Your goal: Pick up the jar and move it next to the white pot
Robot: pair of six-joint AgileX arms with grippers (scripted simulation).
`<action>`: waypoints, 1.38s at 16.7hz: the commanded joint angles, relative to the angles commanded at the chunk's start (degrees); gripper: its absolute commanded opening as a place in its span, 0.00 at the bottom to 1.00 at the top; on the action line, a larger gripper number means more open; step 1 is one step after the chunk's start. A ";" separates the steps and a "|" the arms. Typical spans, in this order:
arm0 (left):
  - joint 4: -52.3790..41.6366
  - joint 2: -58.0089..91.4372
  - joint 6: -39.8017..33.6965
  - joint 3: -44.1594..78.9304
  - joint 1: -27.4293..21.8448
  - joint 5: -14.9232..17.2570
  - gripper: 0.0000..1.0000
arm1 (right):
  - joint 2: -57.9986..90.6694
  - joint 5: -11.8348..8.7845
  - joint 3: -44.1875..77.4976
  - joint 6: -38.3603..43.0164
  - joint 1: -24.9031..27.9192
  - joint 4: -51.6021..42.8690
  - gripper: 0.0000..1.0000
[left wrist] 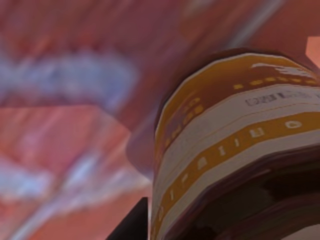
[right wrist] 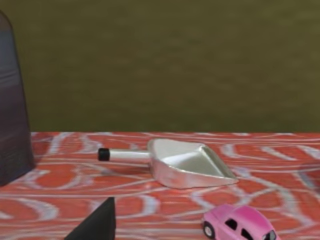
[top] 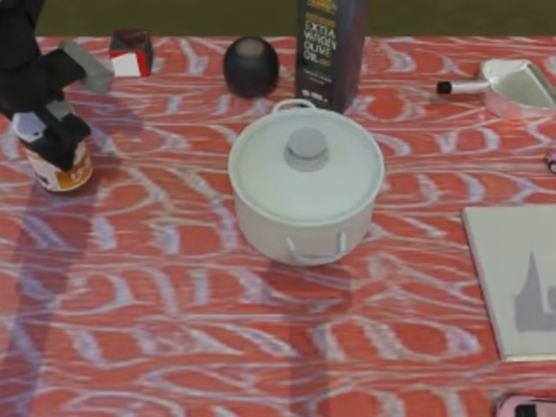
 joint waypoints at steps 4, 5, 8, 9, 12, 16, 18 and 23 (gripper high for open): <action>-0.22 -0.90 0.03 -0.85 -0.08 -0.06 0.00 | 0.00 0.00 0.00 0.00 0.00 0.00 1.00; -0.56 -2.26 0.00 -2.06 -0.01 -0.11 0.00 | 0.00 0.00 0.00 0.00 0.00 0.00 1.00; -2.33 -9.71 0.00 -7.59 0.27 -0.26 0.00 | 0.00 0.00 0.00 0.00 0.00 0.00 1.00; -3.07 -12.96 -0.01 -9.77 0.41 -0.28 0.00 | 0.00 0.00 0.00 0.00 0.00 0.00 1.00; -5.25 -22.11 -0.06 -16.04 0.89 -0.28 0.00 | 0.00 0.00 0.00 0.00 0.00 0.00 1.00; -6.82 -26.81 -0.02 -19.99 1.22 -0.26 0.00 | 0.00 0.00 0.00 0.00 0.00 0.00 1.00; -6.82 -26.81 -0.02 -19.99 1.22 -0.26 0.00 | 0.00 0.00 0.00 0.00 0.00 0.00 1.00; -6.50 -25.50 -3.82 -19.07 -0.28 -0.37 0.00 | 0.00 0.00 0.00 0.00 0.00 0.00 1.00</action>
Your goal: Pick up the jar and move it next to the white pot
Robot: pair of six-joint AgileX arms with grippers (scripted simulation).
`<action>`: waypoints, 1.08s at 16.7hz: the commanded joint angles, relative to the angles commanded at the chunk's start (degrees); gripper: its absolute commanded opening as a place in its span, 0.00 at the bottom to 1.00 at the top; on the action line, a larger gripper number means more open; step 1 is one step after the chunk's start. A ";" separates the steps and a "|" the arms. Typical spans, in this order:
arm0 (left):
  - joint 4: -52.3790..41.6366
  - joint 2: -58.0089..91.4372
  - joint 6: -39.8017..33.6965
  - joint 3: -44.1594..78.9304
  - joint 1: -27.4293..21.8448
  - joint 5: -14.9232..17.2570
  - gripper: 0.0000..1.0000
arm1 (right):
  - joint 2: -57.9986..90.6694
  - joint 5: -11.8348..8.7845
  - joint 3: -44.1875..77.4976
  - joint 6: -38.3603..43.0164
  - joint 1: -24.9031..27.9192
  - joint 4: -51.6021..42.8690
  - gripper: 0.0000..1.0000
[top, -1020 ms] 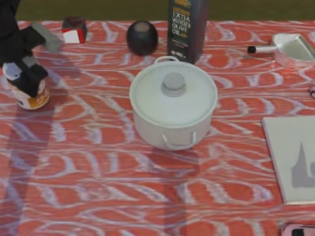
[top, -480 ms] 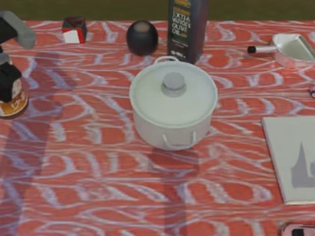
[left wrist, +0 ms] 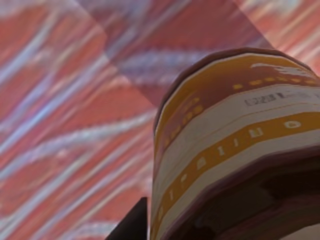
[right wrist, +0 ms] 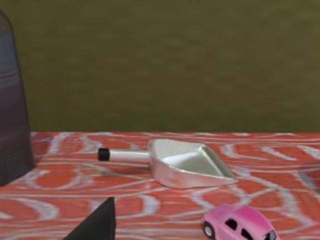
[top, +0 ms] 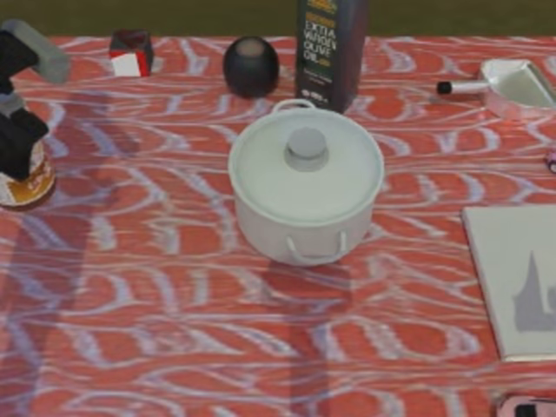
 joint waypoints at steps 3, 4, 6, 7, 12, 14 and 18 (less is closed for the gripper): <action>0.40 2.42 -9.21 1.45 -2.58 -0.14 0.00 | 0.00 0.00 0.00 0.00 0.00 0.00 1.00; 0.63 3.35 -13.43 2.00 -3.66 -0.19 0.00 | 0.00 0.00 0.00 0.00 0.00 0.00 1.00; 1.30 5.17 -23.19 3.08 -6.00 -0.27 0.00 | 0.00 0.00 0.00 0.00 0.00 0.00 1.00; 1.68 6.08 -28.35 3.63 -7.21 -0.31 0.00 | 0.00 0.00 0.00 0.00 0.00 0.00 1.00; 3.79 9.95 -51.12 5.92 -12.87 -0.45 0.00 | 0.00 0.00 0.00 0.00 0.00 0.00 1.00; 4.56 10.85 -56.57 6.42 -14.50 -0.48 0.00 | 0.00 0.00 0.00 0.00 0.00 0.00 1.00; 5.14 11.54 -60.25 6.84 -15.72 -0.50 0.00 | 0.00 0.00 0.00 0.00 0.00 0.00 1.00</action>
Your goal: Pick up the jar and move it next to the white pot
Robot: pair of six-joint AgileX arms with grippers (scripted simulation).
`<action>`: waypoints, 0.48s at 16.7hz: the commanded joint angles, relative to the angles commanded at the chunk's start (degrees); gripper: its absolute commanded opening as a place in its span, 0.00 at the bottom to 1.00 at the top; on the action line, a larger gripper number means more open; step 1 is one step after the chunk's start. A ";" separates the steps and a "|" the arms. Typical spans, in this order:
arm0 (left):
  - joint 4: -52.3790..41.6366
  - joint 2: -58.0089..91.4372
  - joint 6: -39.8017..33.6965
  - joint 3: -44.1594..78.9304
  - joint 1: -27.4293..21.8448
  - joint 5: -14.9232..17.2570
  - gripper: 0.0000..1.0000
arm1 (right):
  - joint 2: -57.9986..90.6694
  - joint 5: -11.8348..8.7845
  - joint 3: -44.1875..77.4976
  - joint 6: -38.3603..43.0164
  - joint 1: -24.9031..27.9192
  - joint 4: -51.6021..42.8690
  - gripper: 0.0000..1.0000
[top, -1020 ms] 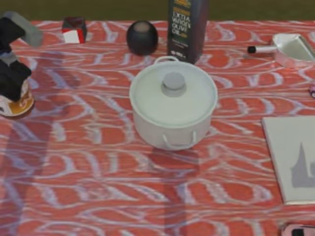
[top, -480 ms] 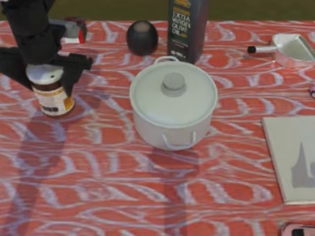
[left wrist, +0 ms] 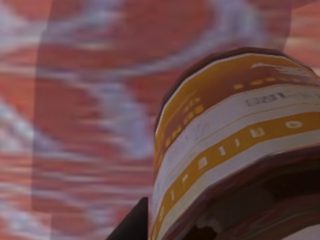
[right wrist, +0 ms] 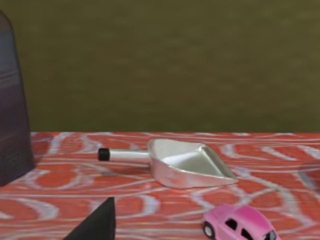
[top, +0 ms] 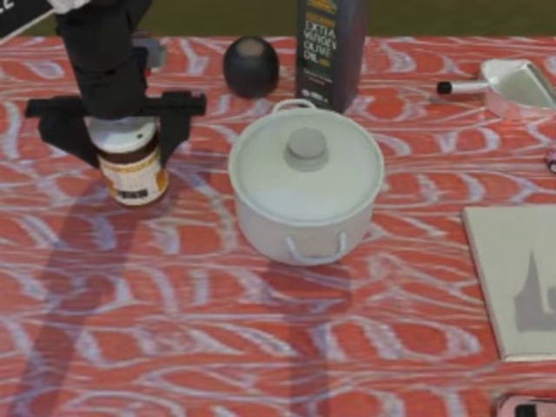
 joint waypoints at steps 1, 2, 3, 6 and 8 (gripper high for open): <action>0.00 0.00 0.00 0.00 0.00 0.00 0.00 | 0.00 0.00 0.00 0.00 0.00 0.00 1.00; 0.00 0.00 0.00 0.00 0.00 0.00 0.00 | 0.00 0.00 0.00 0.00 0.00 0.00 1.00; -0.11 -0.25 0.17 -0.19 0.30 0.01 0.00 | 0.00 0.00 0.00 0.00 0.00 0.00 1.00; 2.20 0.27 0.23 -2.20 0.25 -0.09 0.00 | 0.00 0.00 0.00 0.00 0.00 0.00 1.00; 5.78 1.05 0.29 -4.87 0.18 -0.10 0.00 | 0.00 0.00 0.00 0.00 0.00 0.00 1.00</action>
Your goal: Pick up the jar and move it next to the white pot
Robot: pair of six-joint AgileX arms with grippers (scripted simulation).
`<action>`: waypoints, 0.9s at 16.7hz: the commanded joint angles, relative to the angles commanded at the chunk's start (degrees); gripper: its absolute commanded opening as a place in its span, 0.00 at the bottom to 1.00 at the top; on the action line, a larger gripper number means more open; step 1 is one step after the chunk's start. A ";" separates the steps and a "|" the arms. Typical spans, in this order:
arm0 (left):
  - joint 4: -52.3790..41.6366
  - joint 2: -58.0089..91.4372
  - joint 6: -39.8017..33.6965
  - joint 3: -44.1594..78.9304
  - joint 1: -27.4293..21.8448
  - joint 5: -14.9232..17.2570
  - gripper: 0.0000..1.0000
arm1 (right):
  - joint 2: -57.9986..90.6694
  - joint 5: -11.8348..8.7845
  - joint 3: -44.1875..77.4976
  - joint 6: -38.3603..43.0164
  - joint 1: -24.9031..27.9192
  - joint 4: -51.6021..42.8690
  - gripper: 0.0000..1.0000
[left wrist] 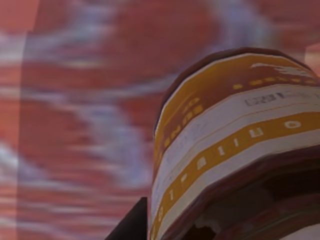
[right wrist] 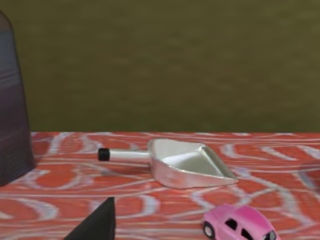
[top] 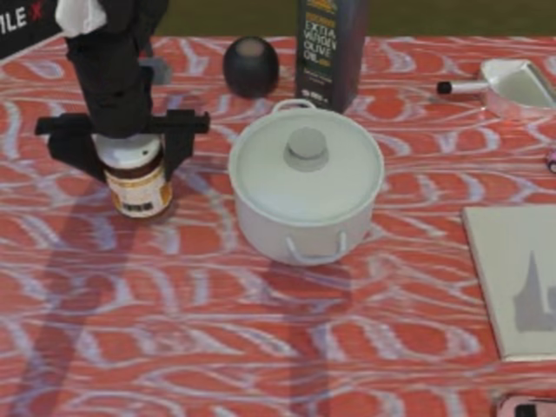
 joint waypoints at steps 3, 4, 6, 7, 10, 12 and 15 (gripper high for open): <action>4.18 0.90 -0.06 -3.09 0.02 0.11 0.00 | 0.00 0.00 0.00 0.00 0.00 0.00 1.00; 4.41 0.99 -0.07 -3.29 0.01 0.12 0.00 | 0.00 0.00 0.00 0.00 0.00 0.00 1.00; 4.41 0.99 -0.07 -3.29 0.01 0.12 0.00 | 0.00 0.00 0.00 0.00 0.00 0.00 1.00; 4.41 0.99 -0.07 -3.29 0.01 0.12 0.00 | 0.00 0.00 0.00 0.00 0.00 0.00 1.00; 4.41 0.99 -0.07 -3.29 0.01 0.12 0.23 | 0.00 0.00 0.00 0.00 0.00 0.00 1.00; 4.41 0.99 -0.07 -3.29 0.01 0.12 0.38 | 0.00 0.00 0.00 0.00 0.00 0.00 1.00; 4.41 0.99 -0.07 -3.29 0.01 0.12 0.60 | 0.00 0.00 0.00 0.00 0.00 0.00 1.00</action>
